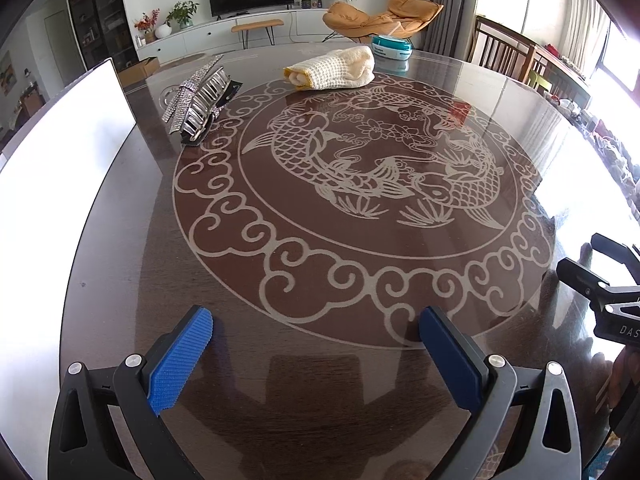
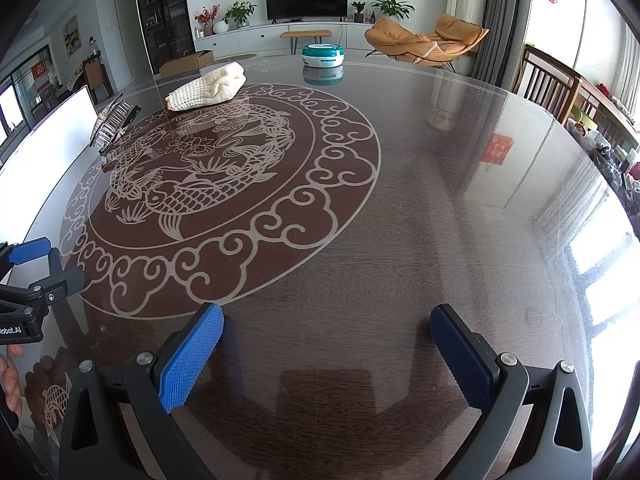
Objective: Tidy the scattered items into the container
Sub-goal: 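Move left tool to the sequined bow clip and close on it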
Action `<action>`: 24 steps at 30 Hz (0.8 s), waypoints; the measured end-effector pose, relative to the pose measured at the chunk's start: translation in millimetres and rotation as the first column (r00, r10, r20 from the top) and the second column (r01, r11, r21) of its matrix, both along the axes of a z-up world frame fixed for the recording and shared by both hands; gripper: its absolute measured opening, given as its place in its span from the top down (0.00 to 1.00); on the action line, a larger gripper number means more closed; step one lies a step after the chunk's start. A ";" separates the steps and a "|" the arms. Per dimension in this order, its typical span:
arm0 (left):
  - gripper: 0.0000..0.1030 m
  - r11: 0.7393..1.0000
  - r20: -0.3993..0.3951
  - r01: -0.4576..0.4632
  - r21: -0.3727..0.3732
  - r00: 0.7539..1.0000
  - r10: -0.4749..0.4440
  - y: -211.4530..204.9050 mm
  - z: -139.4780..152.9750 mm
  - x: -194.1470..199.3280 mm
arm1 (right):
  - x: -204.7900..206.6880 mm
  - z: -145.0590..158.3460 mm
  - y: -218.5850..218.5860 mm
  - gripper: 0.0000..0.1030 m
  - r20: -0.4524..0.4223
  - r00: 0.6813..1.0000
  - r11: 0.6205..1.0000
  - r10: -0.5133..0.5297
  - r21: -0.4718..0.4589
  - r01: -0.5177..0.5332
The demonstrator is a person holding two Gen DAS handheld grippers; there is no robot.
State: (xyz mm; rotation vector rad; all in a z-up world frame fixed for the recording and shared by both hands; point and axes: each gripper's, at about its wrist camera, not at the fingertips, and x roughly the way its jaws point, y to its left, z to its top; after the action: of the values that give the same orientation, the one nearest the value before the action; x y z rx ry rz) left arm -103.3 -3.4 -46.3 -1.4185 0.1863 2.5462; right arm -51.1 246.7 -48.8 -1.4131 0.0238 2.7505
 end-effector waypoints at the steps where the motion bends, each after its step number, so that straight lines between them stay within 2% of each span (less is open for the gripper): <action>1: 0.00 1.000 -0.002 -0.003 0.000 1.000 0.003 -6.5 -0.3 -5.2 | 0.0 0.0 0.1 0.00 0.000 1.000 1.000 0.000 0.000 0.000; 8: 0.00 0.998 -0.033 -0.065 0.009 0.997 0.065 -41.6 -1.6 -61.7 | 0.0 0.0 -0.1 0.00 0.000 1.000 1.000 0.000 0.000 0.000; 13: 0.00 1.000 -0.014 -0.029 0.002 0.999 0.029 -42.1 -2.2 -108.4 | 0.0 -0.1 -0.2 0.00 0.000 1.000 1.000 0.000 0.000 0.000; 16: 0.00 0.999 -0.020 -0.039 0.004 0.999 0.039 -44.7 -2.5 -132.8 | 0.0 0.0 -0.1 0.00 0.000 1.000 1.000 0.000 0.000 0.000; 24: 0.00 0.999 -0.035 -0.048 0.007 0.998 0.048 -45.5 -4.1 -170.7 | 0.0 0.0 -0.1 0.00 0.000 1.000 1.000 0.000 0.000 0.000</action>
State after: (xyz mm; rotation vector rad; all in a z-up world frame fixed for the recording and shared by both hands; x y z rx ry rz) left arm -274.0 -48.9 -50.4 -1.3933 0.1521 2.6096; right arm -51.1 246.6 -48.7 -1.4131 0.0241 2.7507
